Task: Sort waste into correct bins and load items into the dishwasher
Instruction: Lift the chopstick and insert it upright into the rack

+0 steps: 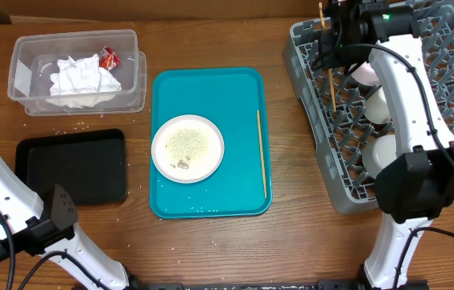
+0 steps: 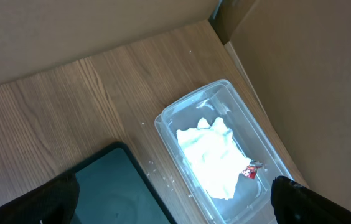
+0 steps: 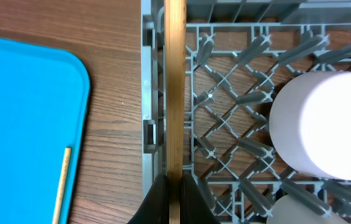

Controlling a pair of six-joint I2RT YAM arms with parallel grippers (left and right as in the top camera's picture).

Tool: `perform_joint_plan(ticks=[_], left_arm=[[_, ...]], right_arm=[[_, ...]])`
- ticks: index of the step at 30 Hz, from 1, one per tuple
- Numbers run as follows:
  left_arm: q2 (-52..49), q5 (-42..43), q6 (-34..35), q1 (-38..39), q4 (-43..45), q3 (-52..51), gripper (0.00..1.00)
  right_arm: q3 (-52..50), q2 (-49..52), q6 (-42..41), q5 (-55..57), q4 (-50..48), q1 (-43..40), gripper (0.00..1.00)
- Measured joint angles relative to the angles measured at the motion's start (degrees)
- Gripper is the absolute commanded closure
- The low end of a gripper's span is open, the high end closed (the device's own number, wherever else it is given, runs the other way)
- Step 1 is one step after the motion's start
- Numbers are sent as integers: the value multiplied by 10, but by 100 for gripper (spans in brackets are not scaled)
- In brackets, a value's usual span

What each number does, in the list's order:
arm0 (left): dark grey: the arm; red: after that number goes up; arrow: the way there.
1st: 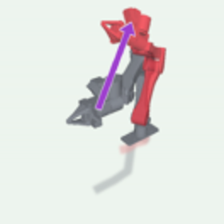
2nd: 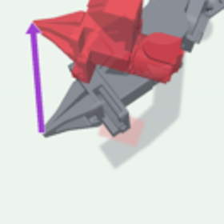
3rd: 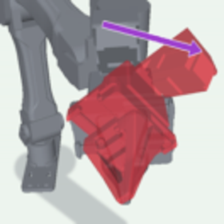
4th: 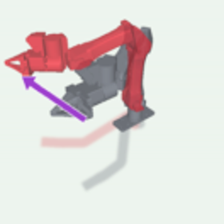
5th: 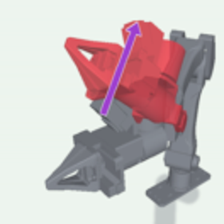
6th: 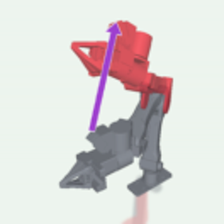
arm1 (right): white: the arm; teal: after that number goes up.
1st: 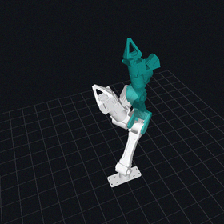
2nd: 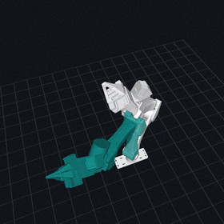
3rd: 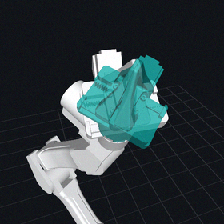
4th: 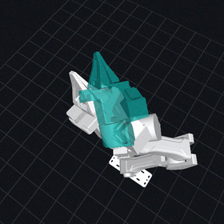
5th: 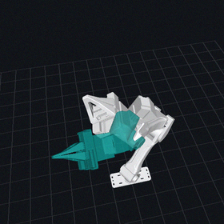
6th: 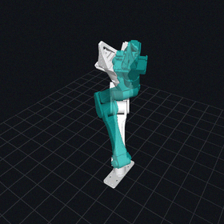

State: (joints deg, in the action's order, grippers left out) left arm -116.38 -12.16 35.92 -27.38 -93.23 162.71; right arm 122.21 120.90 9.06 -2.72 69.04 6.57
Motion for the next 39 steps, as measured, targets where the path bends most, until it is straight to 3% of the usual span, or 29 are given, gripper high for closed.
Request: perform_joint_plan(ticks=[2, 3, 5, 7, 8, 9, 10, 21, 26, 34, 39], left_arm=[[0, 0, 0, 0, 0, 0, 0], [0, 0, 0, 0, 0, 0, 0], [0, 0, 0, 0, 0, 0, 0], [0, 0, 0, 0, 0, 0, 0], [0, 0, 0, 0, 0, 0, 0], [0, 0, 0, 0, 0, 0, 0], [0, 0, 0, 0, 0, 0, 0], [0, 0, 0, 0, 0, 0, 0], [0, 0, 0, 0, 0, 0, 0], [0, 0, 0, 0, 0, 0, 0], [0, 0, 0, 0, 0, 0, 0]], right_arm=[[0, 7, 4, 0, 2, 0, 91], [0, 10, 7, 0, 6, 0, 84], [0, 15, 12, 0, 11, 0, 60], [-1, 19, 12, 0, 18, 0, 50], [-1, 20, 16, 0, 19, 0, 36], [-1, 20, 17, 0, 21, 0, 14], [-1, 21, 14, 0, 23, 0, 12], [-1, 21, -5, -26, 69, 2, 14], [-23, 21, -4, -49, 46, 2, 34], [-127, 25, -11, -59, 24, 3, 45], [-154, 25, -16, -60, 12, 3, 62]])
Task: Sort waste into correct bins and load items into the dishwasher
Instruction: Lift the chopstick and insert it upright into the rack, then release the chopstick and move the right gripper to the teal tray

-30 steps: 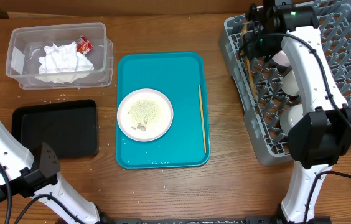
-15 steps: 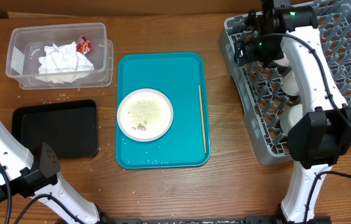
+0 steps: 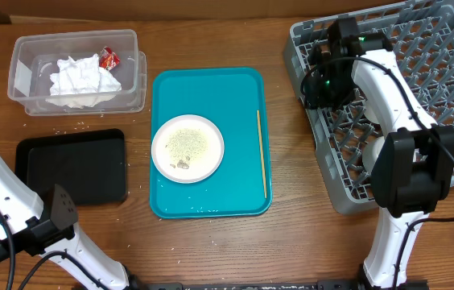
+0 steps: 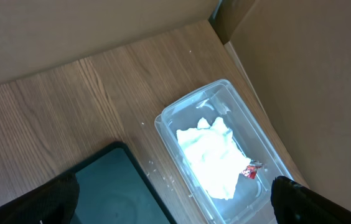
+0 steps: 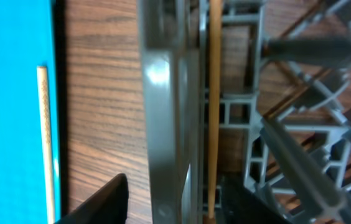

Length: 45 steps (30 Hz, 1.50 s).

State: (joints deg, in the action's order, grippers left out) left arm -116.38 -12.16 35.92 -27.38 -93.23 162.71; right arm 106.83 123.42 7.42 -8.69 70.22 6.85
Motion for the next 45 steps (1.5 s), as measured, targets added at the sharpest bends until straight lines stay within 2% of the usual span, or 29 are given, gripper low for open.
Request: perform_joint_plan(ticks=[3, 9, 13, 26, 31, 36, 39, 45], left_arm=[[0, 0, 0, 0, 0, 0, 0], [0, 0, 0, 0, 0, 0, 0], [0, 0, 0, 0, 0, 0, 0], [0, 0, 0, 0, 0, 0, 0], [0, 0, 0, 0, 0, 0, 0], [0, 0, 0, 0, 0, 0, 0], [0, 0, 0, 0, 0, 0, 0], [0, 0, 0, 0, 0, 0, 0]], right_arm=[[-6, 0, -4, 0, -2, 0, 73], [-6, 0, -59, -2, -30, 3, 86], [-6, 0, -92, 21, -53, 12, 88], [-7, 3, -212, 83, -116, 43, 87], [-7, 4, -249, 96, -114, 67, 80], [-7, 4, -282, 113, -110, 87, 79], [-7, 4, -290, 114, -110, 87, 65], [1, 4, -299, 95, -65, 83, 62]])
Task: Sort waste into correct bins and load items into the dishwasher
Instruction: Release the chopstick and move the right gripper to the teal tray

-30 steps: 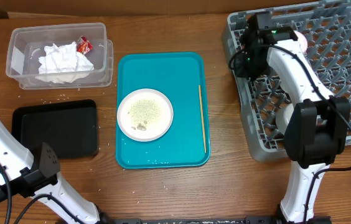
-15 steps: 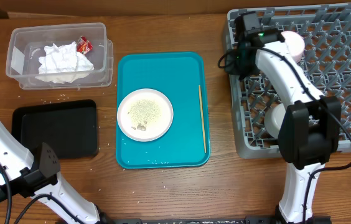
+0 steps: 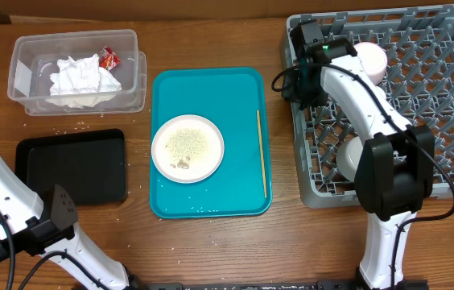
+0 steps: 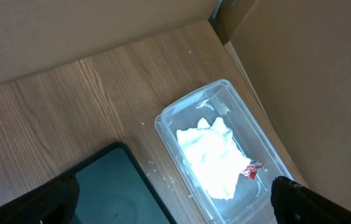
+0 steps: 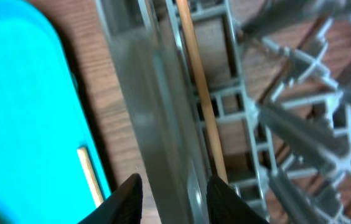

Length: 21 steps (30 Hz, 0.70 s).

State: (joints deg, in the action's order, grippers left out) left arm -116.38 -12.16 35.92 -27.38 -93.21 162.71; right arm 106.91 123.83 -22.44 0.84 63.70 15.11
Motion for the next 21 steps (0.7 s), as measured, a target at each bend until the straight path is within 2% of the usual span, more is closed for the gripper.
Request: perform_joint_plan(ticks=[8, 10, 14, 21], left_arm=[[0, 0, 0, 0, 0, 0, 0], [0, 0, 0, 0, 0, 0, 0], [0, 0, 0, 0, 0, 0, 0], [0, 0, 0, 0, 0, 0, 0]], right_arm=[[149, 4, 17, -18, 125, -9, 49], [200, 4, 28, -29, 156, -7, 48], [250, 2, 38, -54, 212, 5, 57], [218, 2, 45, -62, 221, 73, 62]])
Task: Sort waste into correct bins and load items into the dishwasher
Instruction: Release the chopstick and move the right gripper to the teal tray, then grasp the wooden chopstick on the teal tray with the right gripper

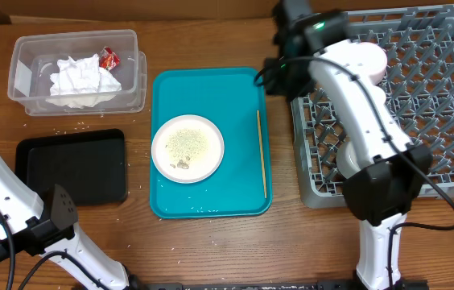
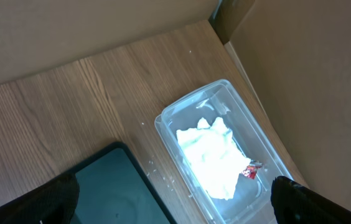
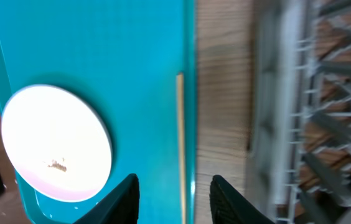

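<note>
A teal tray [image 1: 211,189] holds a white plate [image 1: 187,148] with crumbs and one wooden chopstick [image 1: 261,153] along its right side. My right gripper [image 1: 274,71] hovers over the tray's far right corner. In the right wrist view that right gripper [image 3: 177,199] is open, nothing between its fingers, with the chopstick [image 3: 180,137] running straight out from the gap and the plate [image 3: 57,143] to the left. The grey dish rack [image 1: 452,161] holds white cups [image 1: 372,60]. My left gripper [image 2: 172,211] is open, high above the table.
A clear bin [image 1: 78,68] with crumpled tissue and a red wrapper sits at the far left, a black tray [image 1: 72,165] in front of it. In the right wrist view the rack's left wall [image 3: 275,124] stands just beyond the tray's edge.
My right gripper has moved from the rack's left wall leftwards to over the tray's right edge, above the chopstick lying there. It is still open. The left arm has not moved.
First my right gripper was shut on a chopstick held upright over the rack's far left corner. Then the chopstick lay inside the rack's left wall with the jaws open beside it, and the rack later sat squarer. Now the gripper hangs empty over the tray.
</note>
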Controlling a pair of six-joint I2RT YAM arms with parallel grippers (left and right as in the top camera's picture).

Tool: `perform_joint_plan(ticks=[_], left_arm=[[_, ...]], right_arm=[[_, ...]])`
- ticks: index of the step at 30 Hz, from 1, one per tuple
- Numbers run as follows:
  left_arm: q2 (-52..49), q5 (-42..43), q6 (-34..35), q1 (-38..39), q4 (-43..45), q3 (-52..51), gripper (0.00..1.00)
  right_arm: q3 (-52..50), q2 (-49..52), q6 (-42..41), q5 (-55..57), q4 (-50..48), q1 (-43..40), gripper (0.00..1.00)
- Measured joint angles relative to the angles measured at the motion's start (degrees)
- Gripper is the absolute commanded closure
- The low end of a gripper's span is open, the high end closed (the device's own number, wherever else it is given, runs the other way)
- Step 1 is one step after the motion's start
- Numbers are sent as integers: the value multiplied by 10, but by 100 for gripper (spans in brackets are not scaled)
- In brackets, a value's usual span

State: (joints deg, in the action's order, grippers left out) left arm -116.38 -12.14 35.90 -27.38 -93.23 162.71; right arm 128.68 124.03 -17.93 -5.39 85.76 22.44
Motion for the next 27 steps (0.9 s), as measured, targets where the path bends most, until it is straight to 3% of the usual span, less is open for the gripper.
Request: perform_joint_plan(ticks=[13, 27], left_arm=[[0, 0, 0, 0, 0, 0, 0], [0, 0, 0, 0, 0, 0, 0]], right_arm=[[-247, 0, -15, 27, -144, 88, 62], [-322, 0, 13, 43, -221, 88, 62]])
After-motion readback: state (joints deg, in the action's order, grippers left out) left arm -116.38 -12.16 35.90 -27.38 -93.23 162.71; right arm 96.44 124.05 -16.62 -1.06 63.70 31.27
